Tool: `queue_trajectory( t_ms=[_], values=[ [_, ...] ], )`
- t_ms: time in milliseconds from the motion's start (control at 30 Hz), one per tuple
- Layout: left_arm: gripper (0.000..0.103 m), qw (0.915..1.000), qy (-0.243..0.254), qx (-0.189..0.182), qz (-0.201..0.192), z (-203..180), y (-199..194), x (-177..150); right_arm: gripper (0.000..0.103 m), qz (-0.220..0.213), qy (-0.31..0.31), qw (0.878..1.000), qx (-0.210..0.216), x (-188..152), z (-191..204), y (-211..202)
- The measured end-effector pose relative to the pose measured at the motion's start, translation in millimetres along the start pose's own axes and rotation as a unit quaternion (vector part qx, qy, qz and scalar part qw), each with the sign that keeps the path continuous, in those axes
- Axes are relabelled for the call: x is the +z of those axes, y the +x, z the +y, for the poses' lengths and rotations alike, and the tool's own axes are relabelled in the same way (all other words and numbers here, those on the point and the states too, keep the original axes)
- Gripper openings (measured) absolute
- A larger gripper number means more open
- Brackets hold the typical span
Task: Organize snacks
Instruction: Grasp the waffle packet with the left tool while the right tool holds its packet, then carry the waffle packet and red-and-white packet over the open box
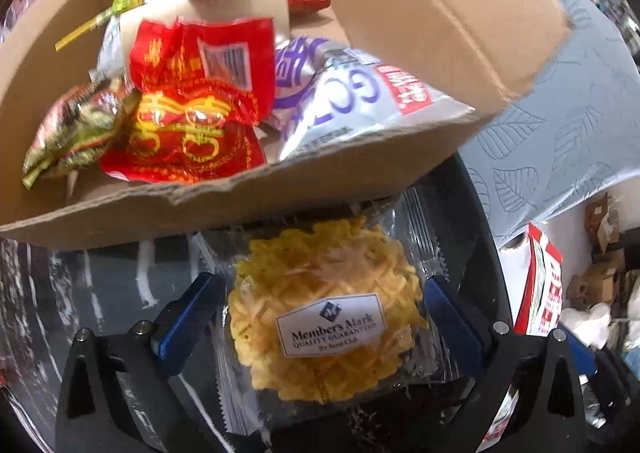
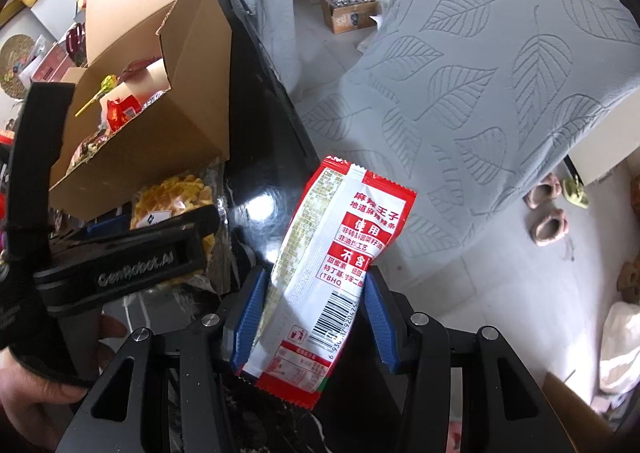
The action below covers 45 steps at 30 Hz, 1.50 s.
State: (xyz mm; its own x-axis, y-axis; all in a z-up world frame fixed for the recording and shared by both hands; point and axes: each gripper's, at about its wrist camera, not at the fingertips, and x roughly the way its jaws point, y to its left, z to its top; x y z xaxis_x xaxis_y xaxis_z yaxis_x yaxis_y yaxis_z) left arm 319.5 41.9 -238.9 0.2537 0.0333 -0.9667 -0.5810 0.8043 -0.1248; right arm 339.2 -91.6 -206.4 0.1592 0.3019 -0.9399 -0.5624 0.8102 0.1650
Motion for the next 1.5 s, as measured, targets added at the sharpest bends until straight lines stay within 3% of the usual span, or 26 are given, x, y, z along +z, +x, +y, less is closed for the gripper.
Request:
queue_trajectory(
  t_ms=[233,400,567,600,667,800,967,1267,1500],
  values=[
    [0.103,0.9999,0.005,0.013,0.005,-10,5,2,0.049,0.002,0.005,1.0,-0.001,-1,-2,2],
    [0.103,0.9981,0.039,0.035,0.033,-16,13,-6,0.049,0.002,0.006,1.0,-0.002,-1,-2,2],
    [0.101,0.9979,0.054,0.022,0.028,-20,12,-15,0.049,0.002,0.006,1.0,-0.002,-1,-1,2],
    [0.099,0.9979,0.058,0.017,0.023,-18,9,-20,0.049,0.001,0.006,1.0,-0.002,-2,0,2],
    [0.083,0.9979,0.061,0.01,0.017,-16,4,-24,0.049,0.0,0.006,1.0,-0.002,-3,0,1],
    [0.07,0.9986,0.042,-0.025,0.02,-12,-5,-31,0.049,0.0,0.007,1.0,-0.001,-7,1,1],
    [0.048,0.9977,0.047,-0.049,-0.002,-11,-25,-33,0.049,-0.004,0.009,1.0,0.003,-12,3,-5],
    [0.03,0.9934,0.06,-0.095,-0.023,-8,-56,-31,0.049,-0.009,0.002,1.0,0.018,-25,14,-11],
    [0.025,0.9915,0.073,-0.102,-0.033,-2,-75,-45,0.049,-0.011,-0.014,0.999,0.037,-31,26,-14]
  ],
)
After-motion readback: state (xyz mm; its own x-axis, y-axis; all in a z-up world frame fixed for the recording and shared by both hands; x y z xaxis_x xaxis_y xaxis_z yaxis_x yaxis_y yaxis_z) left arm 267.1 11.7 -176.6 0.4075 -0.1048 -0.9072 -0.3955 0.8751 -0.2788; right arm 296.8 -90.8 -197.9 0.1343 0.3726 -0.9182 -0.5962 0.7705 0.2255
